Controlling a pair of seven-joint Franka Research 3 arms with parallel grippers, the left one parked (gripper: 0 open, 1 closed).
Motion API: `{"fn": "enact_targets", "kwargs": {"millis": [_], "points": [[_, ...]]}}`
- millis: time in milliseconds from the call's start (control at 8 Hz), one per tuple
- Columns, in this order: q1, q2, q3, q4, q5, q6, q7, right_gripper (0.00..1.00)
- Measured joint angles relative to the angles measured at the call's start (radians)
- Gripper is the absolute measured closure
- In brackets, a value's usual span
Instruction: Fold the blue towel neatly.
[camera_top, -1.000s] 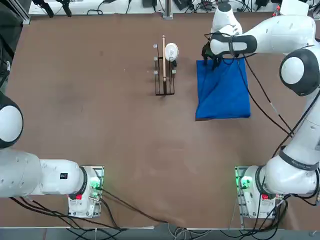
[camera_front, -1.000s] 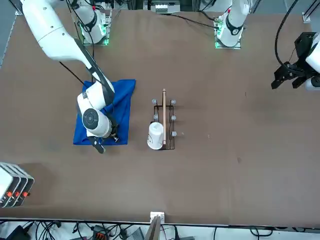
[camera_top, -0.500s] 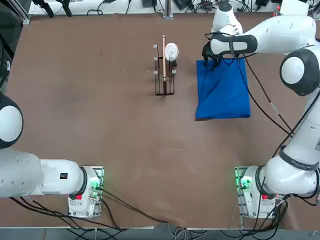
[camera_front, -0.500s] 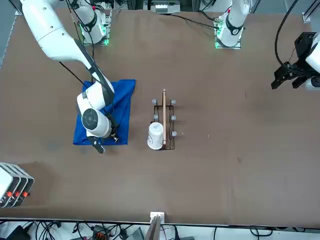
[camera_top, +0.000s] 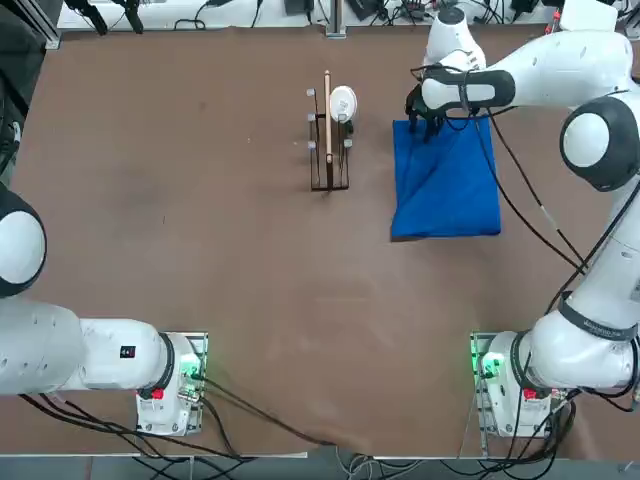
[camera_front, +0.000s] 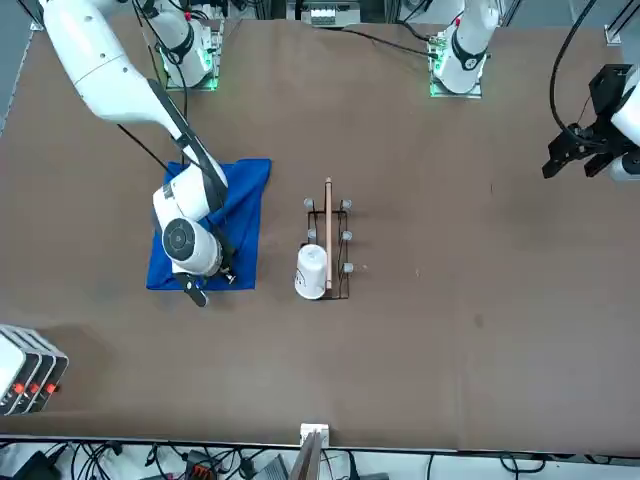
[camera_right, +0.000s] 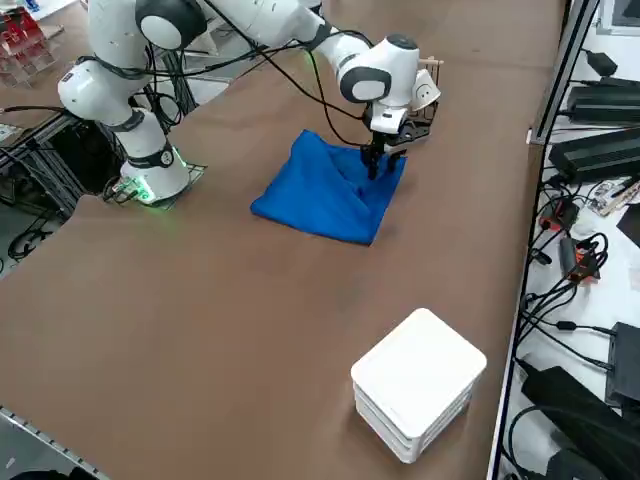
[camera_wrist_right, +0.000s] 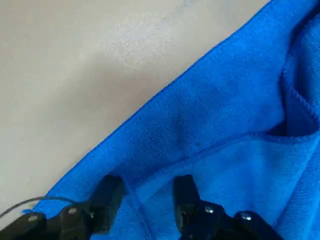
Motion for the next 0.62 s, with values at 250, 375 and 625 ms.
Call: {"fn": "enact_targets", "kwargs": {"millis": [250, 375, 625], "points": [[0.000, 0.000, 0.001, 0.000, 0.001, -0.001, 0.000, 0.46], [0.000, 0.000, 0.002, 0.000, 0.001, -0.001, 0.000, 0.53], [0.000, 0.000, 0.003, 0.000, 0.001, -0.001, 0.000, 0.69]]}}
